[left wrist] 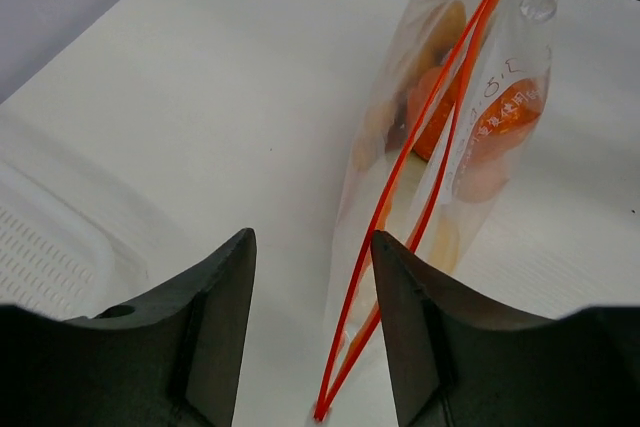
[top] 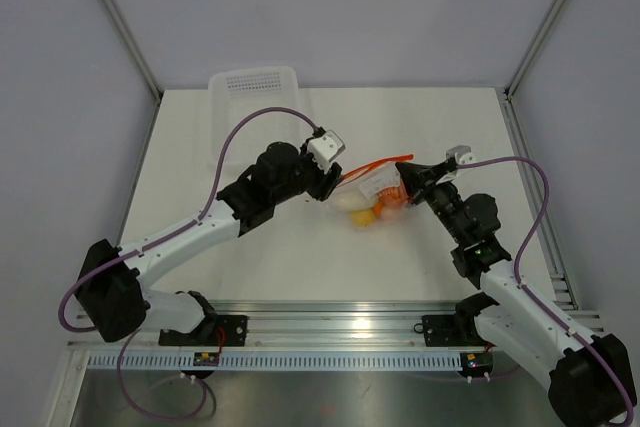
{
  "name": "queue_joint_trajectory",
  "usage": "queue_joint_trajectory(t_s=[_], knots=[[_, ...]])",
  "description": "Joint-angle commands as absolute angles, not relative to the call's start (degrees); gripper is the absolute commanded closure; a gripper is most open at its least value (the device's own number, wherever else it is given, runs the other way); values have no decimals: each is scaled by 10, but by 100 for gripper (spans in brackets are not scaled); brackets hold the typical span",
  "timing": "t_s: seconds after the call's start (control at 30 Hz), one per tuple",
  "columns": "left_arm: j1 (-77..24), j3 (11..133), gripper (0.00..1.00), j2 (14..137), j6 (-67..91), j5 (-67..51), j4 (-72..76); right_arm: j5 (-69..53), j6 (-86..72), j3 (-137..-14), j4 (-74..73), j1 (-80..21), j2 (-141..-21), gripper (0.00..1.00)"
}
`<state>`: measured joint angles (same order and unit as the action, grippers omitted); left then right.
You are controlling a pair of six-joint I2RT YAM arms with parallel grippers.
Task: Open the zip-top bag and remove the fake food
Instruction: Open the zipper of the food storage bag at the center of the board.
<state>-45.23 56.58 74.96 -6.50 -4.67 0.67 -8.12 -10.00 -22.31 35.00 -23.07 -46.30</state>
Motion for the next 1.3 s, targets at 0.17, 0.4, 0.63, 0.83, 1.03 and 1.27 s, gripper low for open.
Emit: queue_joint_trajectory(t_s=[0.17, 0.4, 0.63, 0.83, 1.03, 1.27], knots=[[-457, 609, 63, 783, -79, -66, -14, -106, -109, -237, 391, -228, -466, 99], [-460, 621, 80, 800, -76, -129, -23, -110, -117, -256, 380, -228, -496, 99], [-460, 614, 100, 781, -48, -67, -41, -64, -155, -295, 309, -228, -524, 57], [-453, 596, 100, 745, -4, -3, -37, -37, -258, -333, 223, -228, -512, 52], [-415, 567, 100, 706, 64, 67, -38, -9, -311, -405, 122, -282, -533, 42], [-386, 522, 100, 639, 83, 62, -11, 20, -314, -452, 110, -370, -589, 27]])
